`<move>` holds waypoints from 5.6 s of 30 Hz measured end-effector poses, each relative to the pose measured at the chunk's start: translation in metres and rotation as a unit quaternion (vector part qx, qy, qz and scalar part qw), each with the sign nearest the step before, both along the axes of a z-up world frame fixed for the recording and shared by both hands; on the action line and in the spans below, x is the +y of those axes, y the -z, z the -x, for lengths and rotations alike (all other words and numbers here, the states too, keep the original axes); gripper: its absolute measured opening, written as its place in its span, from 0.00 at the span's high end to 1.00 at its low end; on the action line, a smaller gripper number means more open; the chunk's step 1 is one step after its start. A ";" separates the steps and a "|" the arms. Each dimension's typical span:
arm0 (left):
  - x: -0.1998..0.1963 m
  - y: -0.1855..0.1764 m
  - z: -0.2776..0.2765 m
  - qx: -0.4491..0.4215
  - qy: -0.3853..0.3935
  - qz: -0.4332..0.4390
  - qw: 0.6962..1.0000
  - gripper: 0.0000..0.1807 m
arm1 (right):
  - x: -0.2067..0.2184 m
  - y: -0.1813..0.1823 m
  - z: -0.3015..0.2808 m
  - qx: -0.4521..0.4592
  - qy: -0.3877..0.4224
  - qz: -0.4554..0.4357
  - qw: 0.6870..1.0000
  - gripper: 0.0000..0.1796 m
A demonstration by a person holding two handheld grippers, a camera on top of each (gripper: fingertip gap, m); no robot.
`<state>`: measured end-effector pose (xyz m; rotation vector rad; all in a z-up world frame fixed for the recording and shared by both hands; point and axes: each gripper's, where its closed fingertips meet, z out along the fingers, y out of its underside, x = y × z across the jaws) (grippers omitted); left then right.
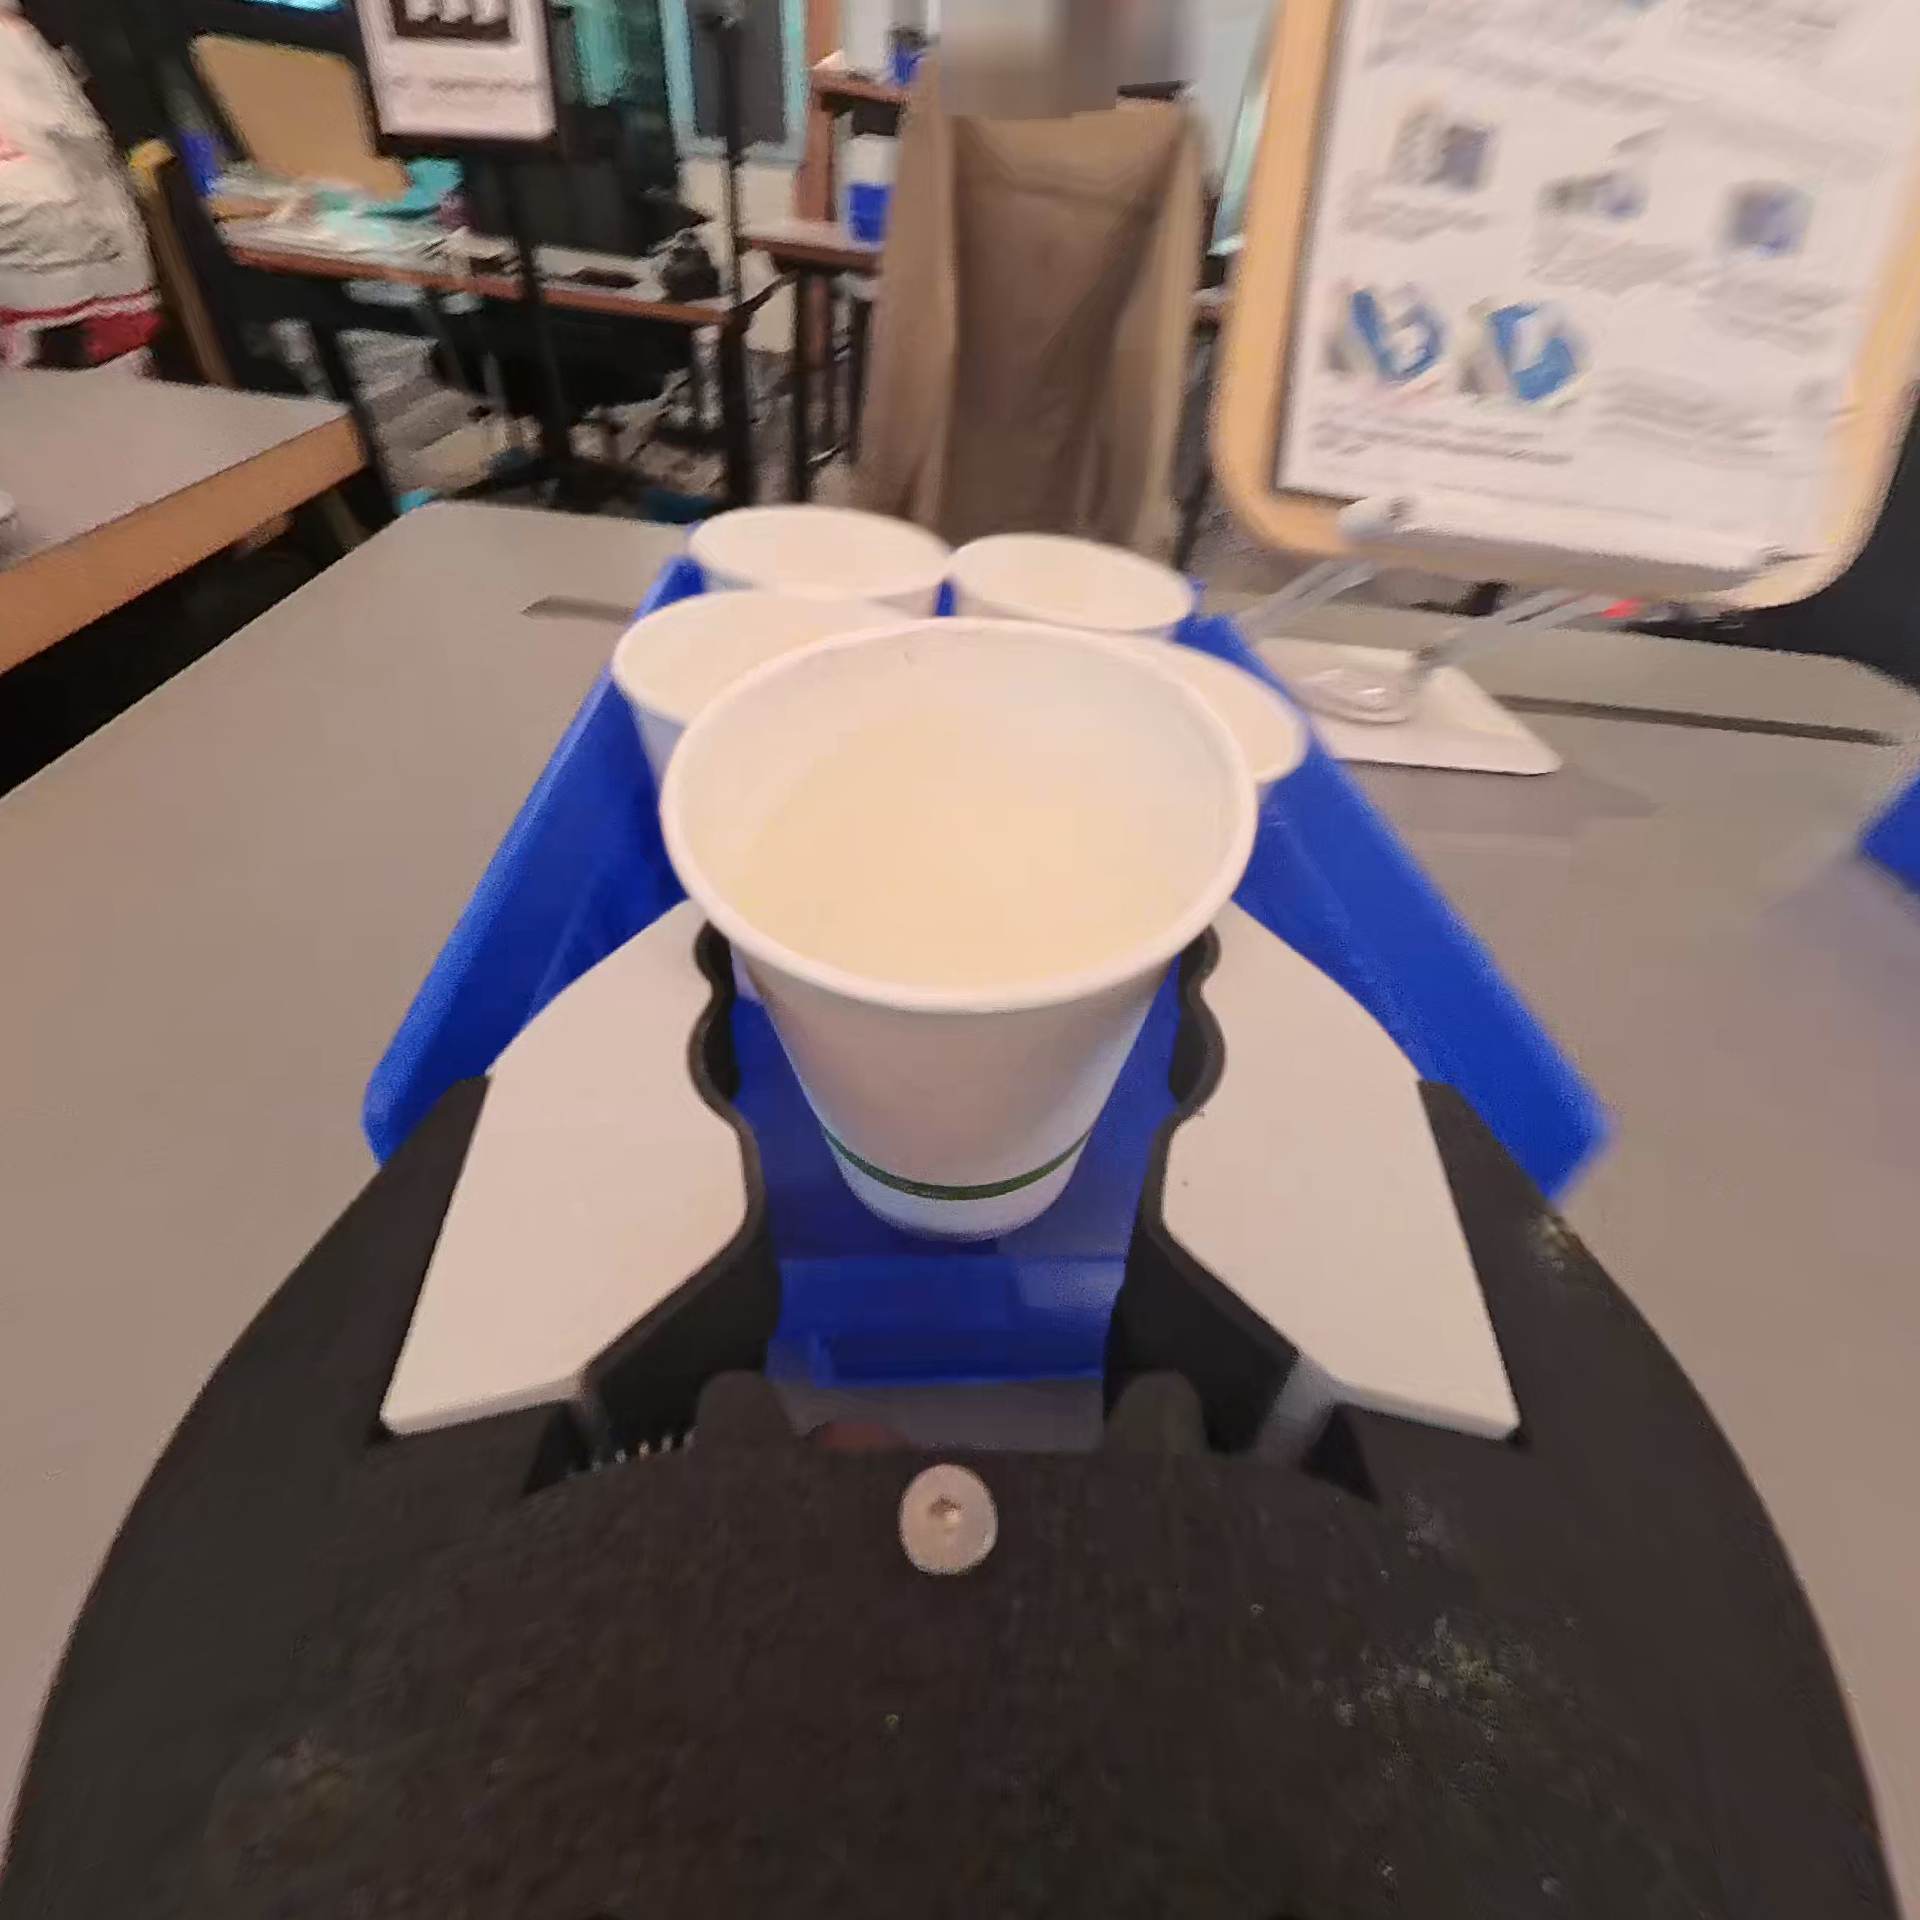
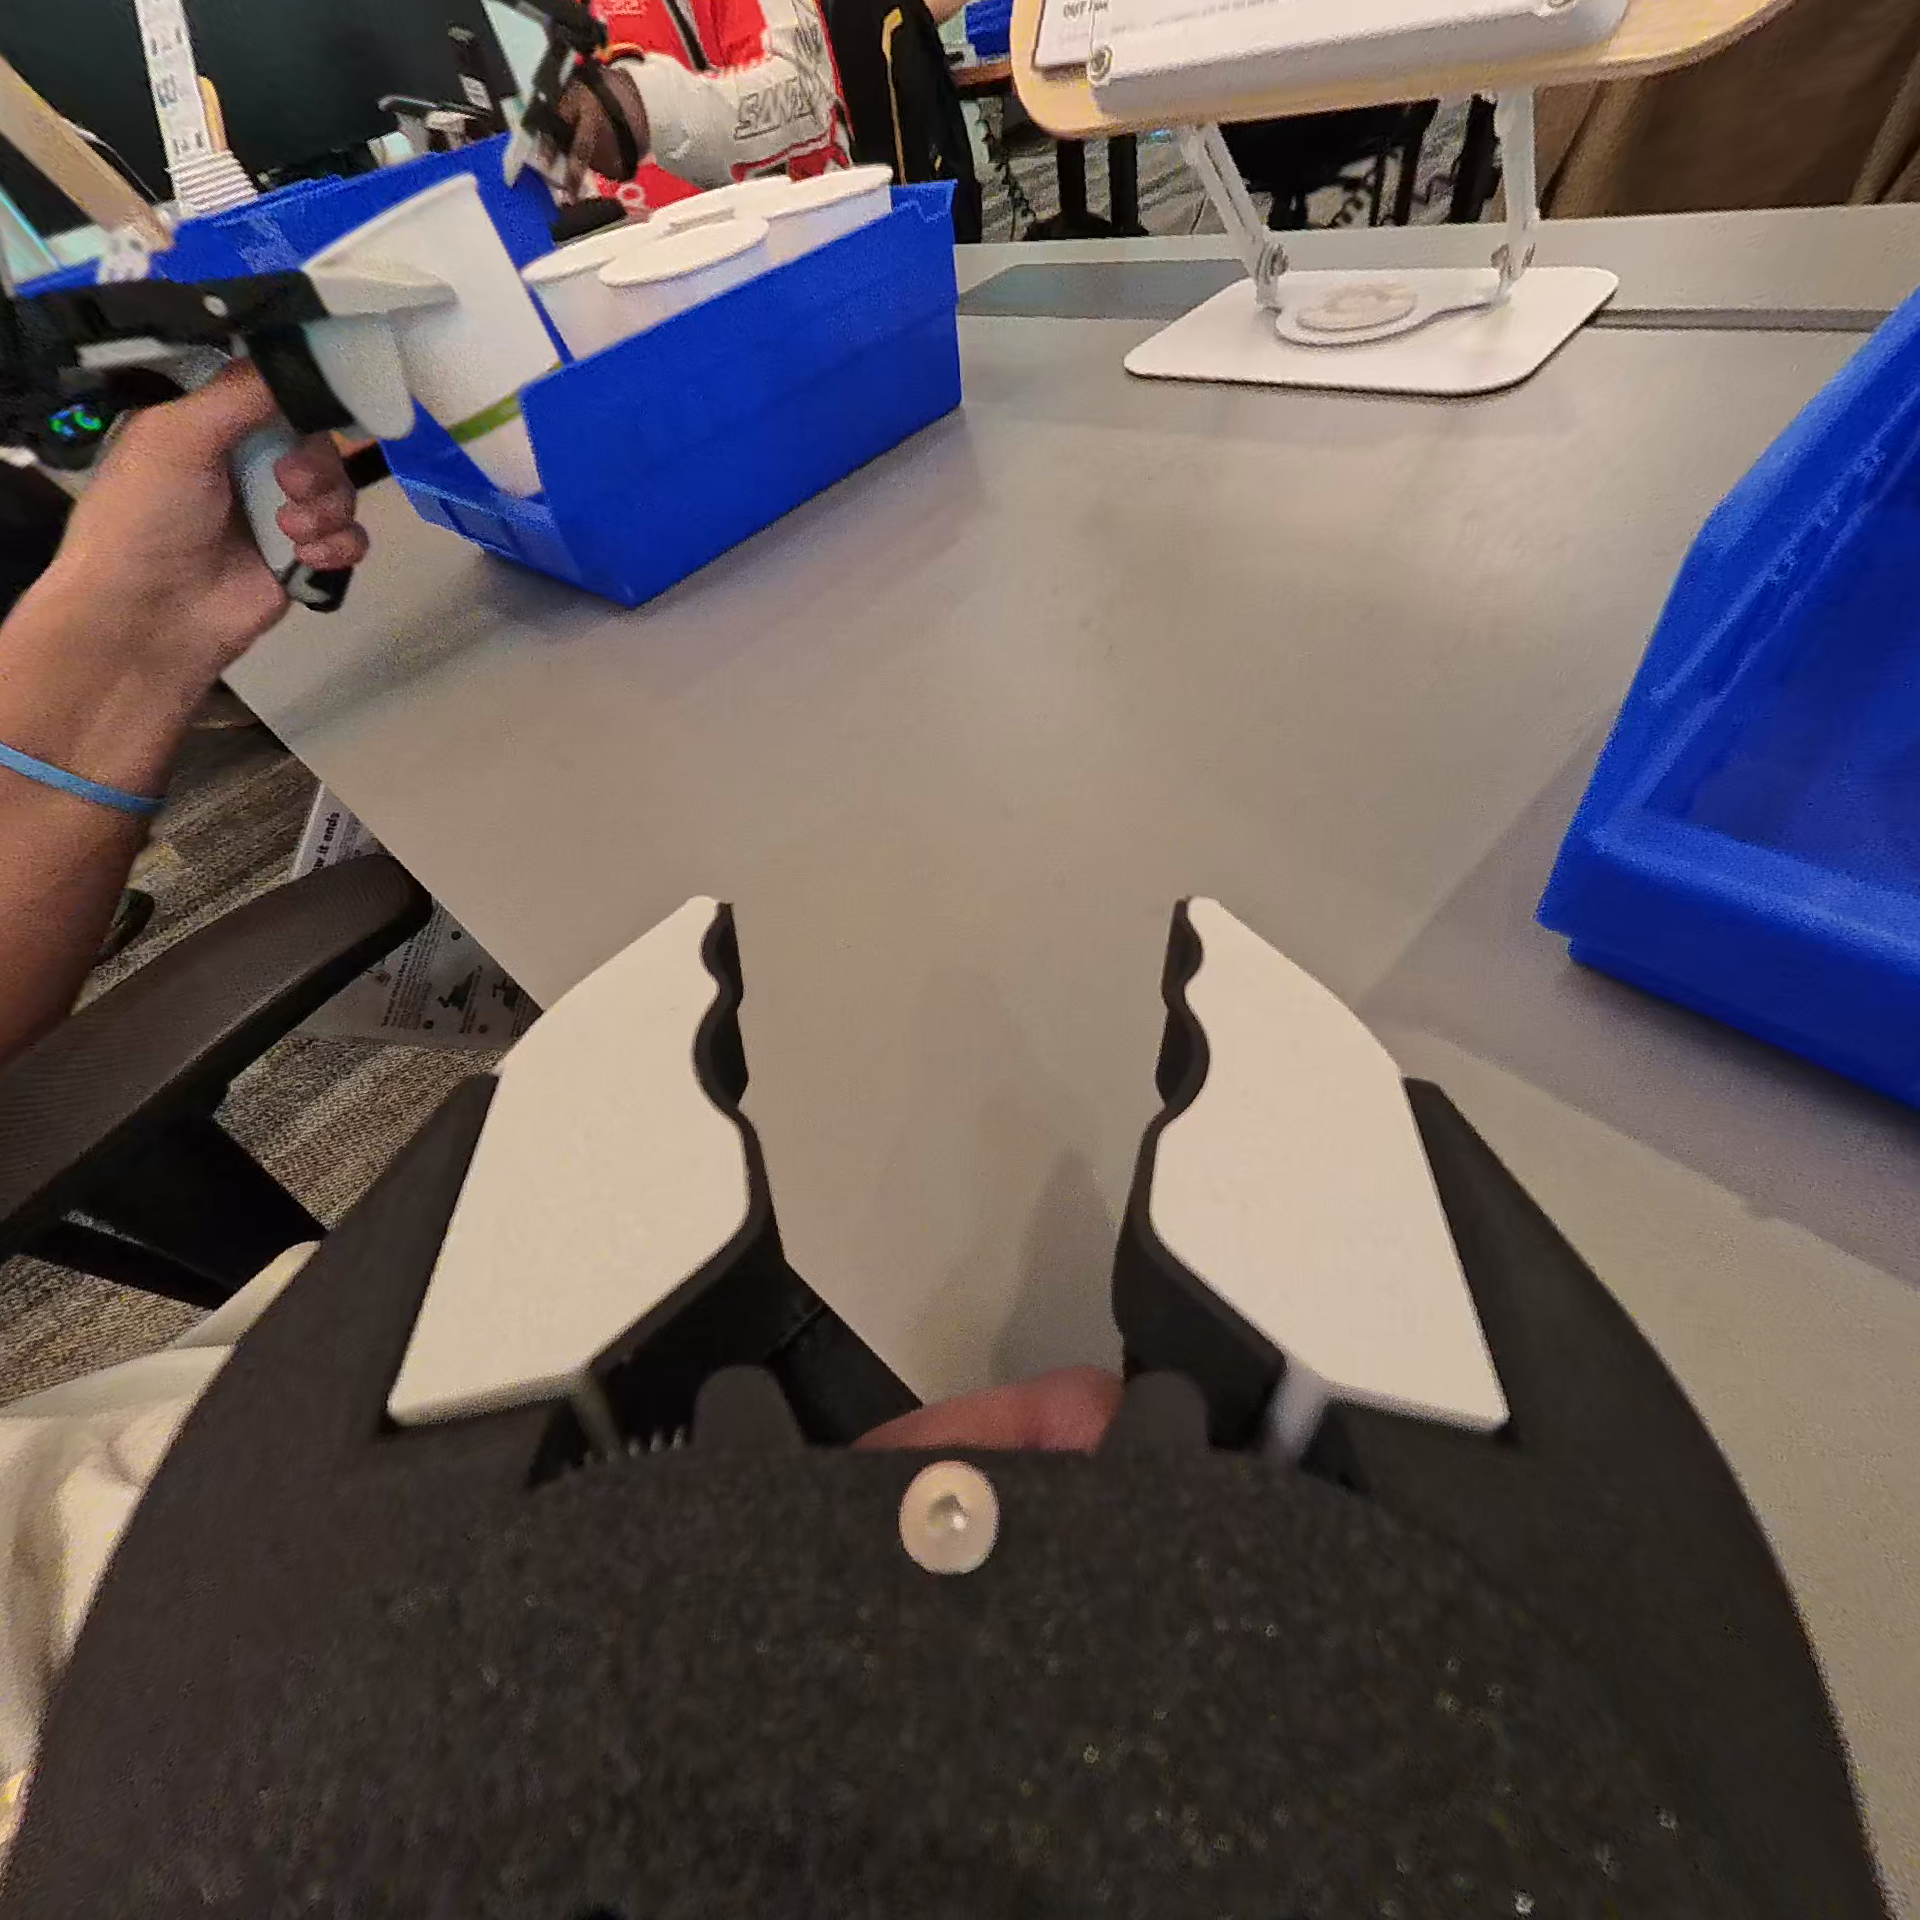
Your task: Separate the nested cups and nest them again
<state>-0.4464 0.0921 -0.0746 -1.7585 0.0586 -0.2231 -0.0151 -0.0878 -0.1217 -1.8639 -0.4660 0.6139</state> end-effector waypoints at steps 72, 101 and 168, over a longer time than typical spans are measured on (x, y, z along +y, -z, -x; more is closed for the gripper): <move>-0.132 0.014 -0.228 0.056 0.198 0.004 0.979 0.60 | 0.201 -0.144 -0.208 -0.092 0.332 -0.028 0.938 0.52; -0.142 0.022 -0.245 0.084 0.229 0.006 0.970 0.60 | 0.206 -0.033 -0.223 -0.176 0.306 0.096 0.931 0.49; -0.043 -0.062 -0.091 0.116 0.236 0.031 0.964 0.54 | 0.008 -0.058 0.002 -0.020 -0.092 -0.054 0.994 0.53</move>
